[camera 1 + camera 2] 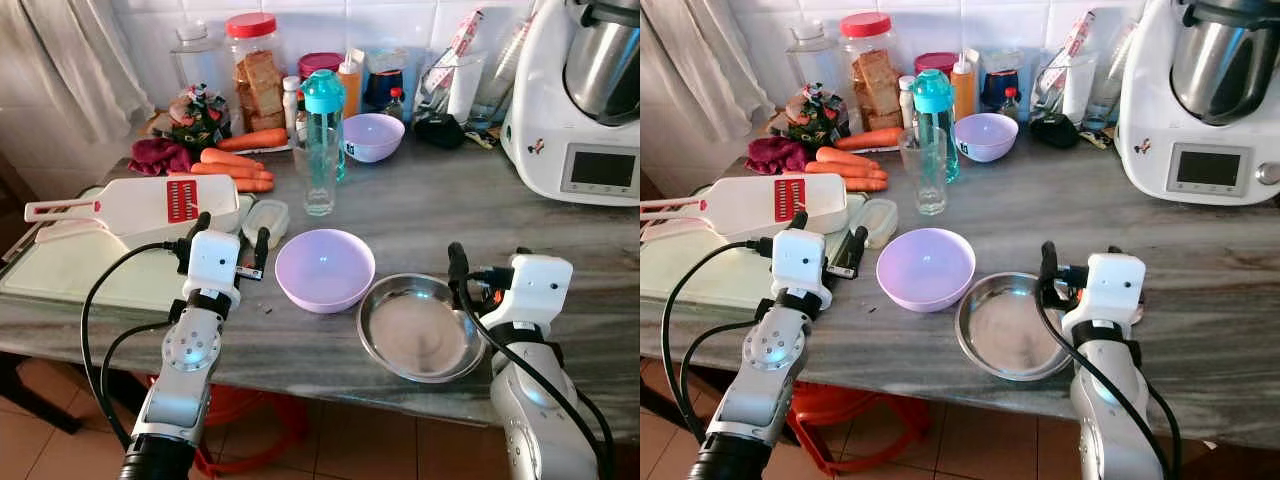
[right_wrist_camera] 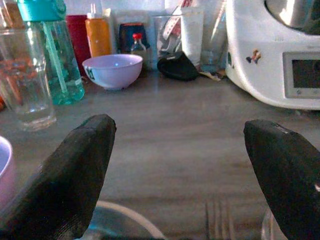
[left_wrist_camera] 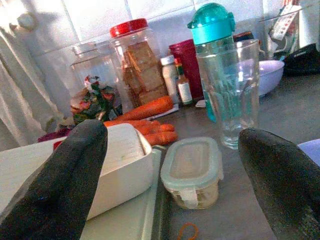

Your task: Setting the table

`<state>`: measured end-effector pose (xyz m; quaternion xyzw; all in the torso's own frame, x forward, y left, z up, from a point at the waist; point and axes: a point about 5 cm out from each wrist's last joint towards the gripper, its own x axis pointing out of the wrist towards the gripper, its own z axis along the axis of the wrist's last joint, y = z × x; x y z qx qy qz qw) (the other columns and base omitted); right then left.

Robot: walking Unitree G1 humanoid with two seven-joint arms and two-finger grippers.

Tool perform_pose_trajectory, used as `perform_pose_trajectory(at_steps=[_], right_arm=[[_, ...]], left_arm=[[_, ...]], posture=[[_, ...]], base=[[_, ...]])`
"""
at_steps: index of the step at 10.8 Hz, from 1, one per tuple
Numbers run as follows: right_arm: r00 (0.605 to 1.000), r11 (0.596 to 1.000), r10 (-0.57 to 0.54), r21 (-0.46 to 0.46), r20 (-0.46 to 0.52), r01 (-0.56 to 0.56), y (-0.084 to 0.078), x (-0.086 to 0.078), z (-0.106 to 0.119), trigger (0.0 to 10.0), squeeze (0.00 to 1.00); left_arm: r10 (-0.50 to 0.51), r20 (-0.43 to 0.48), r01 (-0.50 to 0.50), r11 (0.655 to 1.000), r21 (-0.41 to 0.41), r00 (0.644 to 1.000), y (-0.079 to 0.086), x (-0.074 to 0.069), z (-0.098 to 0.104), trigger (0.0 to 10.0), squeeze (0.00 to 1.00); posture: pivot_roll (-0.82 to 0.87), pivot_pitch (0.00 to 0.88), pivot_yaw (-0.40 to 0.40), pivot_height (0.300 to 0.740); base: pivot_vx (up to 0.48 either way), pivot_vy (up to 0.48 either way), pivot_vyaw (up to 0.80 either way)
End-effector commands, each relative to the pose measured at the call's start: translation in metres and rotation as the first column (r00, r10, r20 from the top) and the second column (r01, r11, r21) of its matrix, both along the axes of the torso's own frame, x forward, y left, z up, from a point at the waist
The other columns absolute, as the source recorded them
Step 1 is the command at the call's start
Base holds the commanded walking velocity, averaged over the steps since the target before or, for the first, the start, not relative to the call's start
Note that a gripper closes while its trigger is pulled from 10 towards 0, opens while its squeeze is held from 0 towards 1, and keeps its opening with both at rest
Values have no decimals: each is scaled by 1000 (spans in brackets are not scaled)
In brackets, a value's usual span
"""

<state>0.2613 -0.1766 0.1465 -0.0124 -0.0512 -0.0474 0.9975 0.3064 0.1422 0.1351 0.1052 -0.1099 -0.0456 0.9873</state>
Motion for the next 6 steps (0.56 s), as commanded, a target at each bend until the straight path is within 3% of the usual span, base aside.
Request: perform_pose_trajectory(at_steps=[1, 6], right_arm=[[1000, 1000, 3, 8, 0, -3, 2, 1, -1, 10000, 0], [1000, 1000, -3, 9, -9, 3, 2, 1, -5, 10000, 0]], left_arm=[[21, -3, -21, 1000, 12, 1000, 4, 2, 1, 10000, 0], [14, -7, -14, 1000, 14, 1000, 1, 3, 2, 10000, 0]], posture=[[-4, 0, 83, 740], [-2, 0, 87, 740]], base=[[-292, 0, 0], [-323, 0, 0]])
